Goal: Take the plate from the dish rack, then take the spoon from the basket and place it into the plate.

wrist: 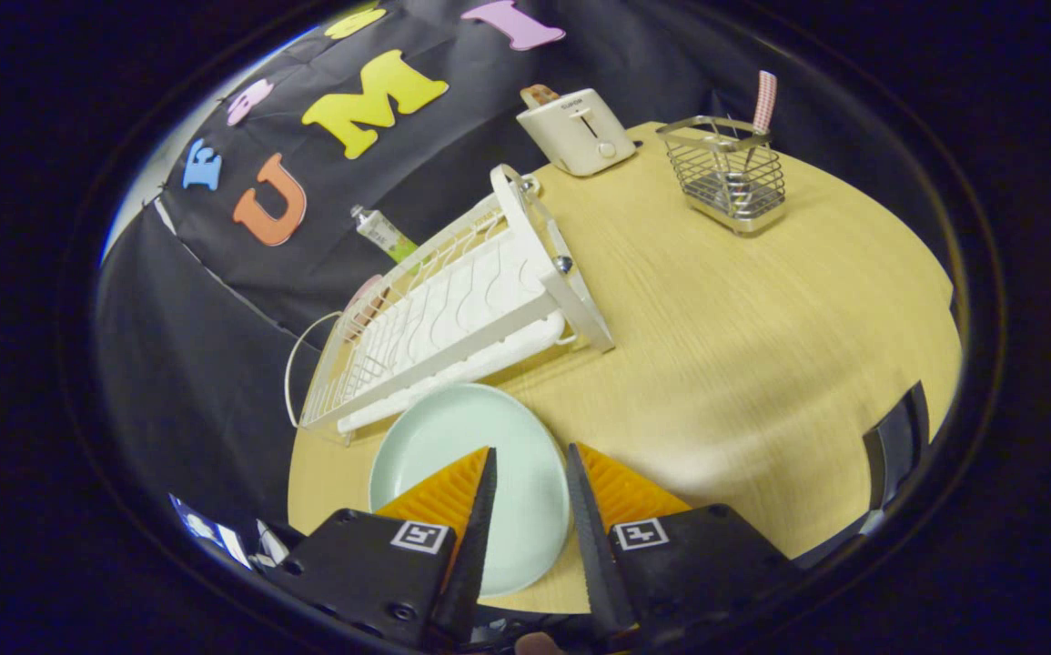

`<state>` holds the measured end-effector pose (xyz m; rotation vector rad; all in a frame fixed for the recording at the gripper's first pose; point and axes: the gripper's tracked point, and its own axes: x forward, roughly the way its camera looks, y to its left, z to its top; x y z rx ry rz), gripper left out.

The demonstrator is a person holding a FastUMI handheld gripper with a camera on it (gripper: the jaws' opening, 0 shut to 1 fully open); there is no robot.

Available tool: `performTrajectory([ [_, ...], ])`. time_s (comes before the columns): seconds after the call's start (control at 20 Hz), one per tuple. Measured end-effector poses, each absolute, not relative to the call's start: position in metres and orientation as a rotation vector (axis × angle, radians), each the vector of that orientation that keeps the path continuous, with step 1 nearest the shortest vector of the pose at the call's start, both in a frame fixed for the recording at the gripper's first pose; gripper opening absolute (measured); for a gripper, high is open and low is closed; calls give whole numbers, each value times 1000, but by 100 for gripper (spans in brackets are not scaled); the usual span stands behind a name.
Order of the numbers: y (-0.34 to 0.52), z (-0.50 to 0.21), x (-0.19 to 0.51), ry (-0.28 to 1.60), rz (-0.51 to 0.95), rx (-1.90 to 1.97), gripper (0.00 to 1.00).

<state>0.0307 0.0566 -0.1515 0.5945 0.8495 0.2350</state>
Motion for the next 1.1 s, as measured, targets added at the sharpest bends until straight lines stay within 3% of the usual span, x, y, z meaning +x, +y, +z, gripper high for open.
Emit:
performTrajectory([
  [0.4,-9,-95,18,490,84,230,80],
  [0.55,-49,-80,10,367,7,109,98],
  [0.8,-118,-63,14,202,-47,88,100],
  [1.1,-185,-82,57,185,-48,128,100],
])
